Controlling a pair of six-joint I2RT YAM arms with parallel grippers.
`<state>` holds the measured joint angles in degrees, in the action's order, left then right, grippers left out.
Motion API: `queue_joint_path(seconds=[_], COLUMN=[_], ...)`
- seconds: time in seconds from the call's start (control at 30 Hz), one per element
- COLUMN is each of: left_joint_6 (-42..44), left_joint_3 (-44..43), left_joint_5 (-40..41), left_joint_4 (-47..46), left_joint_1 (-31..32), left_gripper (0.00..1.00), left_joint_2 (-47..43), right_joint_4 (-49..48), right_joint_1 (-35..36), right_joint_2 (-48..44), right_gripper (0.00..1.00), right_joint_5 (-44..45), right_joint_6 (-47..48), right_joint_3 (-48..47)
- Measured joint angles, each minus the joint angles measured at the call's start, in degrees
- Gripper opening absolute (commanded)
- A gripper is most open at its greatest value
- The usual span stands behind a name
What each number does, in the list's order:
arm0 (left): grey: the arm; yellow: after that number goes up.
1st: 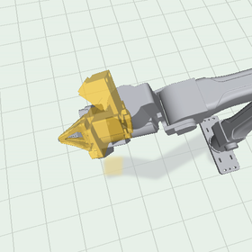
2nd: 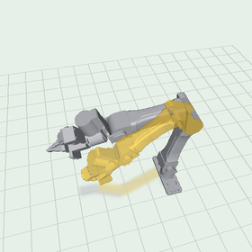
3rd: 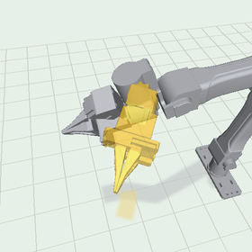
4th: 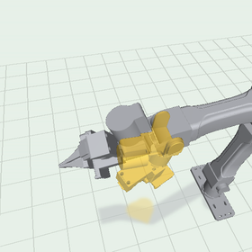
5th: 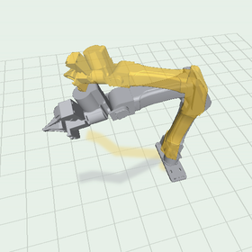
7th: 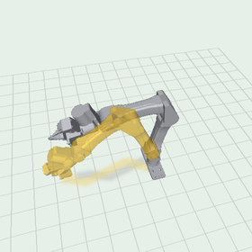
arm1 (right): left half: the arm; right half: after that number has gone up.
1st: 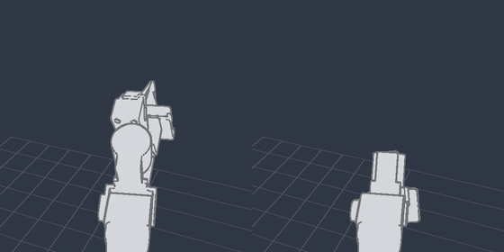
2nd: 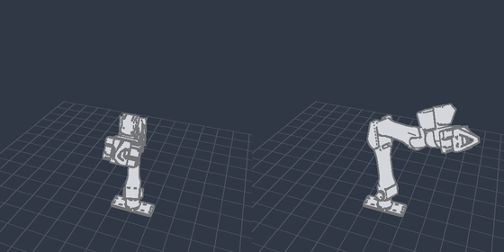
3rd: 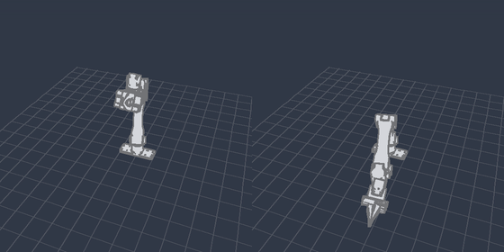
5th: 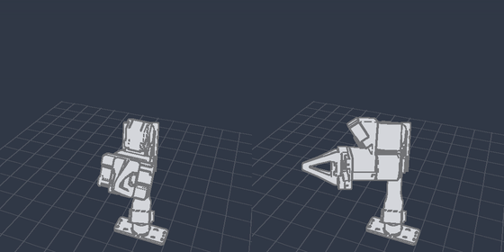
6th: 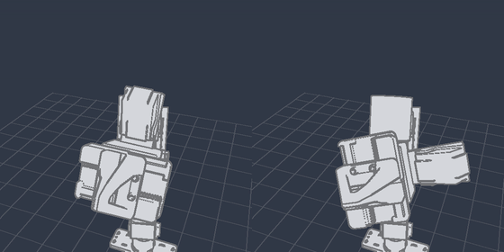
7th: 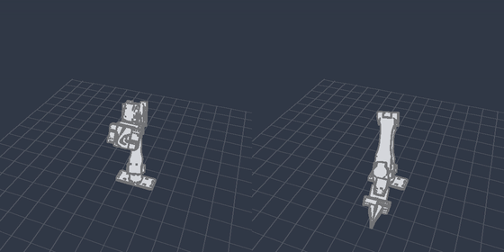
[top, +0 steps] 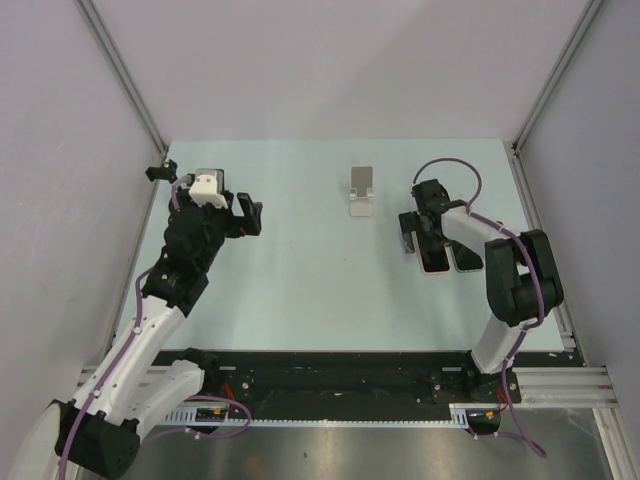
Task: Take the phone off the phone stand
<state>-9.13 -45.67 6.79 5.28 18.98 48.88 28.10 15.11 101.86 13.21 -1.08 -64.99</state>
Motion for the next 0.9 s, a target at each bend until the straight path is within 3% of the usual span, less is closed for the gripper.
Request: queue_joint_path(seconds=[0.23, 0.53, 0.7, 0.9], left_joint_6=[-1.64, -5.73, -7.17, -7.78], left_joint_3=[0.0, -1.33, -6.69, -19.52], left_joint_5=[-1.31, -0.44, 3.72, 7.58], left_joint_4=[-0.02, 0.17, 0.68, 0.02], left_joint_1=[0.81, 8.87, 14.84, 20.35], left_gripper=[1.0, 1.0, 1.0, 1.0], left_joint_2=[2.03, 10.56, 18.53, 34.6], right_joint_4=[-0.46, -6.16, -8.63, -10.43], right_joint_1=[4.37, 9.05, 9.05, 9.03], right_joint_2=[-11.1, -36.65, -50.21, -65.18], right_gripper=[1.0, 1.0, 1.0, 1.0], right_joint_5=[-0.55, 4.02, 7.74, 13.2], right_joint_6=[-3.45, -6.43, -5.22, -0.46], right_joint_3=[0.39, 2.51, 5.57, 13.42])
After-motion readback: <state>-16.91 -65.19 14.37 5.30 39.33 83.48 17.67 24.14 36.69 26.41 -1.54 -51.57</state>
